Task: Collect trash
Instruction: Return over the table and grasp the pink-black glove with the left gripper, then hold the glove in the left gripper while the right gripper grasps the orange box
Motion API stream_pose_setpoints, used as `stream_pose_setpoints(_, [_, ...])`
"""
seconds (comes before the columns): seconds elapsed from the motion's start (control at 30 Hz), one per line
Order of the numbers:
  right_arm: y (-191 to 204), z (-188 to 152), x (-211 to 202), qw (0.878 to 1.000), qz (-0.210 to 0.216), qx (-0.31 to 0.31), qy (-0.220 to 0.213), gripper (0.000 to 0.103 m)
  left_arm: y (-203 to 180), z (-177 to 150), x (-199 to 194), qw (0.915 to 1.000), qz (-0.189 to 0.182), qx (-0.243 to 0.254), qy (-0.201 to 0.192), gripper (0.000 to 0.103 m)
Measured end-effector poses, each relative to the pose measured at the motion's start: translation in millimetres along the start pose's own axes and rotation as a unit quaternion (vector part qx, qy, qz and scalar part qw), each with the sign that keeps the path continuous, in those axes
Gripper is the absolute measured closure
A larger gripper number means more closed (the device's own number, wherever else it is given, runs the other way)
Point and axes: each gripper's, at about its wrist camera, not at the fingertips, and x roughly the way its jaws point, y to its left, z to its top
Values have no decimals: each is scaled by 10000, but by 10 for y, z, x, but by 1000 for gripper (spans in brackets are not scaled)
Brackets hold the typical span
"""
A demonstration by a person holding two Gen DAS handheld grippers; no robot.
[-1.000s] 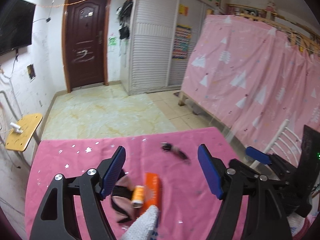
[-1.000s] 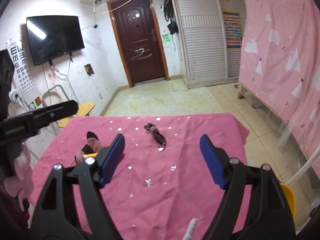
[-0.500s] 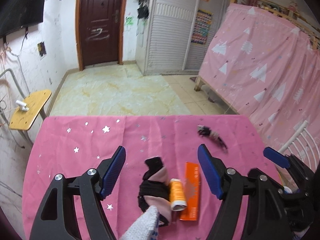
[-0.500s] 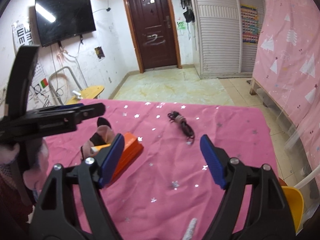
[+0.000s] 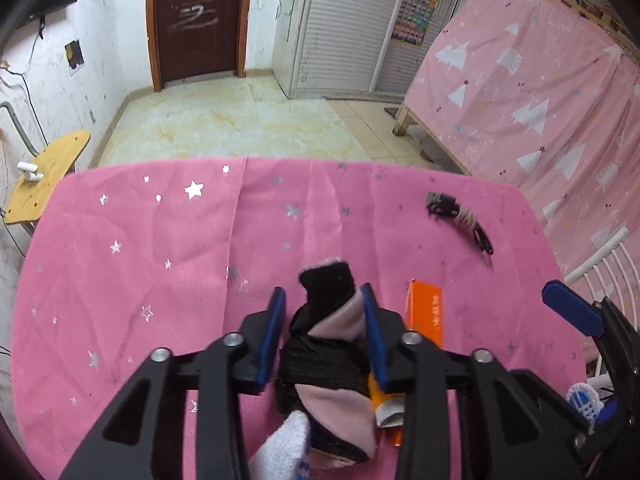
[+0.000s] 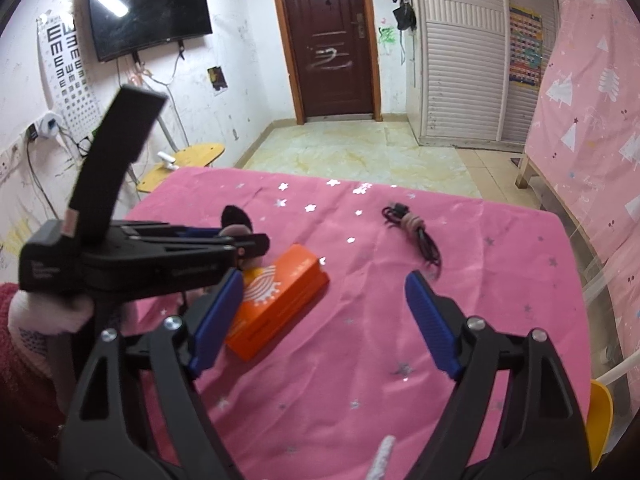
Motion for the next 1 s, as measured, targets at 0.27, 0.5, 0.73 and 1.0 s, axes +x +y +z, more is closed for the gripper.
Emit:
stream_pose_setpoints(0.27, [289,-84,83,9987,268,-330,285,21,217,-14,-83,9995,86,-266,-135,81])
stream_pose_setpoints(0.5, [532,-136,245,9959,213,-676,557,20,326,7,-261,9985,121,-398,-352,81])
stream_pose_setpoints(0.73, [582,-124,360,9949,6,-699,733,21,405,17,-379,9979,107,-434,-463,81])
stream_pose_setpoints(1.0, [457,-126,348,9941,-270,-636,834,47,450,-13,-444,9977,63,-426,-515,80])
